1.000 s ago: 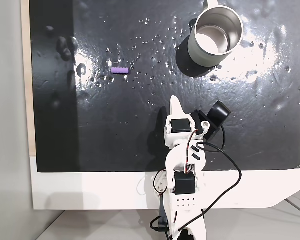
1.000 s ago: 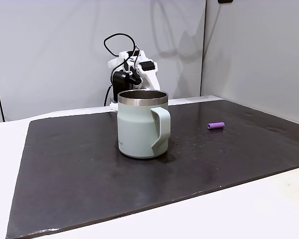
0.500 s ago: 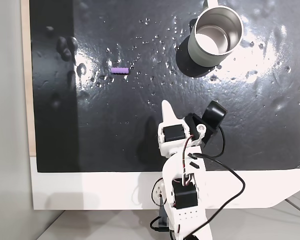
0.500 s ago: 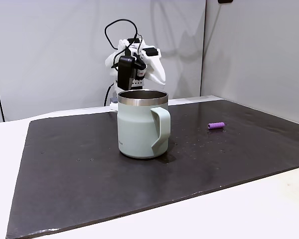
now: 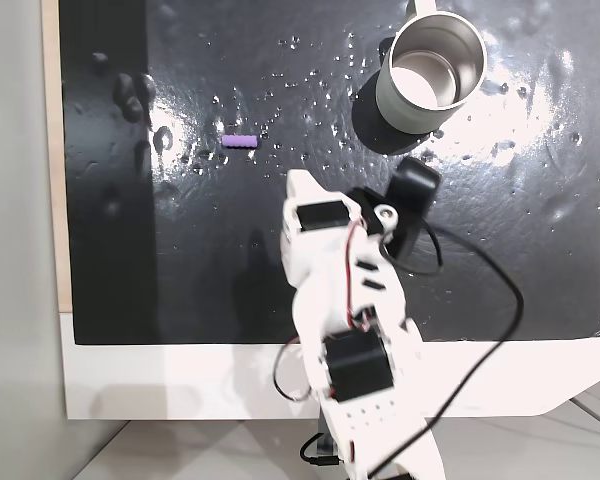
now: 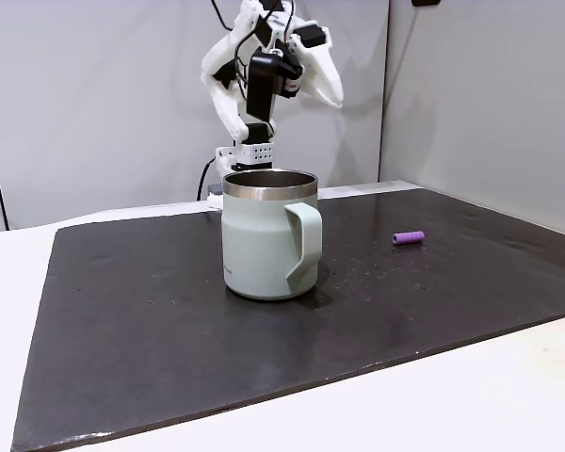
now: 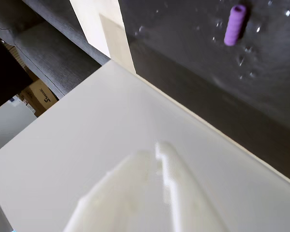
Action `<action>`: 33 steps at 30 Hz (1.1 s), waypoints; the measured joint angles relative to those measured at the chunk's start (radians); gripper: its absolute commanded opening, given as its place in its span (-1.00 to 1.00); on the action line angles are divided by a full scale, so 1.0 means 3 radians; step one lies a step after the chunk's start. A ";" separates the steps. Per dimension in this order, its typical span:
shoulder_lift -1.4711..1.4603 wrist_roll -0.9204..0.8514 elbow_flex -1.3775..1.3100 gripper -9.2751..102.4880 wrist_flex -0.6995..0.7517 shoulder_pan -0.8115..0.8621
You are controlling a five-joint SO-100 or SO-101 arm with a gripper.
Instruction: Grasp a pengrip and put it in the cup.
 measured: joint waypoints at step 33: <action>-0.3620 0.1570 -0.2521 -0.28 0.0956 -0.0389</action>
